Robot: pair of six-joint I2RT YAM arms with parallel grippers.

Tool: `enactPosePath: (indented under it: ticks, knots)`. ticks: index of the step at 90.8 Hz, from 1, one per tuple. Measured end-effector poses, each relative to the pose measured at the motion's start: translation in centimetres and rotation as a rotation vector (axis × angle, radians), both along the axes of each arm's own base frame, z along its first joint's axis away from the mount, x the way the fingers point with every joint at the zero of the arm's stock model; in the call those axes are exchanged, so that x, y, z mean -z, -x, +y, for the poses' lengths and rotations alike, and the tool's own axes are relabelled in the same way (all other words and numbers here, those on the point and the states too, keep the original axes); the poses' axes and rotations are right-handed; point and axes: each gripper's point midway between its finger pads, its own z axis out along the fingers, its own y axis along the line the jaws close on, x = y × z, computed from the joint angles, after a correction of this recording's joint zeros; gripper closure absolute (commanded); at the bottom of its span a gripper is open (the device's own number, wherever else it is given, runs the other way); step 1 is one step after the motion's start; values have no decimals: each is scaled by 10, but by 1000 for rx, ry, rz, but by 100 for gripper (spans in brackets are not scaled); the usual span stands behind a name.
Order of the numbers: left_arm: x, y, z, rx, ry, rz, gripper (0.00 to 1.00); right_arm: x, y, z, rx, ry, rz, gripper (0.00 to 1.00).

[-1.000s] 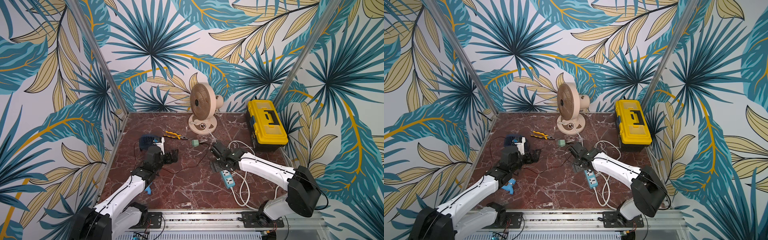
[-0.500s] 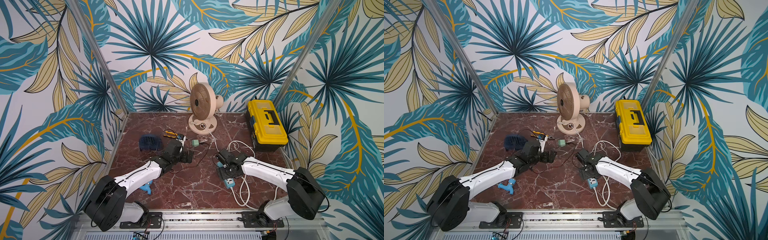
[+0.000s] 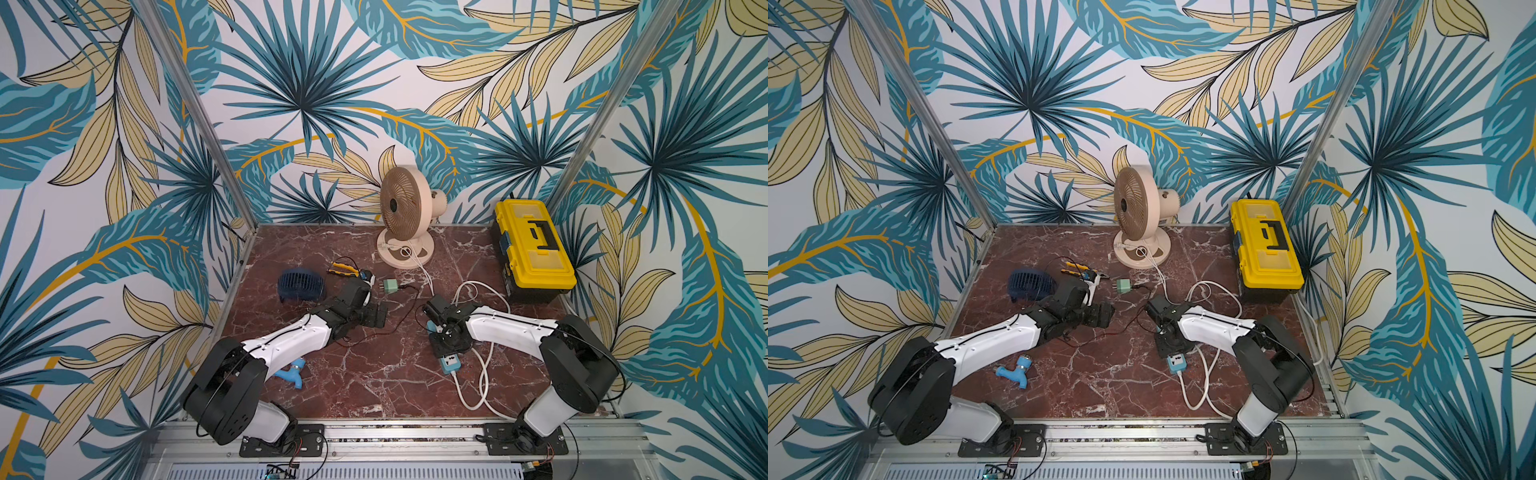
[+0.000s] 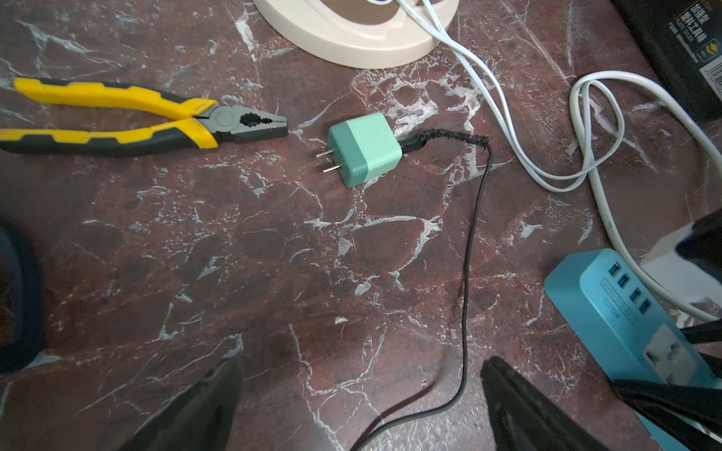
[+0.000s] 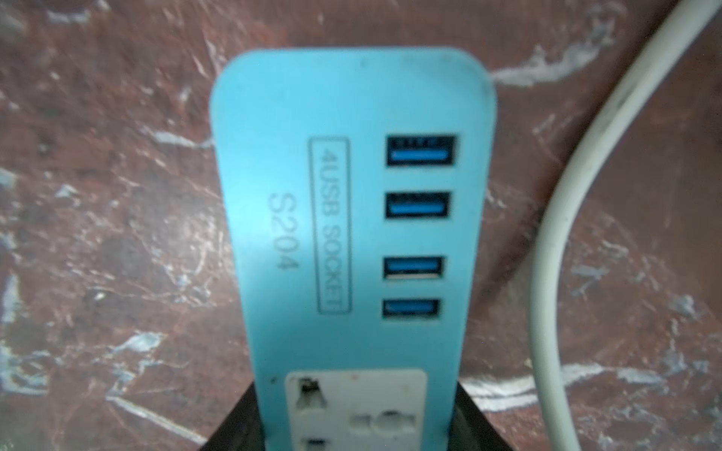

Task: Plug the desk fan into the power strip
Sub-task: Pick up the socket from the center of the board, then pick up the plug from the center of the board.

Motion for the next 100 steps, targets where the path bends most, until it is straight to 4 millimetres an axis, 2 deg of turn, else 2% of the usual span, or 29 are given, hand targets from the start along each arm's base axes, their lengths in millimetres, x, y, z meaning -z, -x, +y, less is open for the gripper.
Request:
enactPosePath:
  ticks: [16,31,43,55,72,80,88,100]
  knots:
    - [2,2,-3,25,-26,5,15,-1,-18,11,-9,10,-19,55]
    - [7,-1,-26,90,-74,13,25,-1,-23,10,-8,27,-37,55]
    - [23,0,-48,150,-136,52,29,-1,-26,10,-4,28,-53,55]
    - [48,6,-64,212,-204,113,31,-2,-30,7,9,15,-75,55]
    - [78,15,-72,268,-280,191,33,-2,-35,-1,37,3,-97,55]
    - [79,15,-77,286,-295,196,35,-2,-36,-3,44,-7,-110,55]
    - [79,17,-78,299,-309,200,43,-2,-36,-5,51,-14,-119,55]
    - [79,16,-79,312,-329,201,60,-2,-37,-7,59,-19,-122,55]
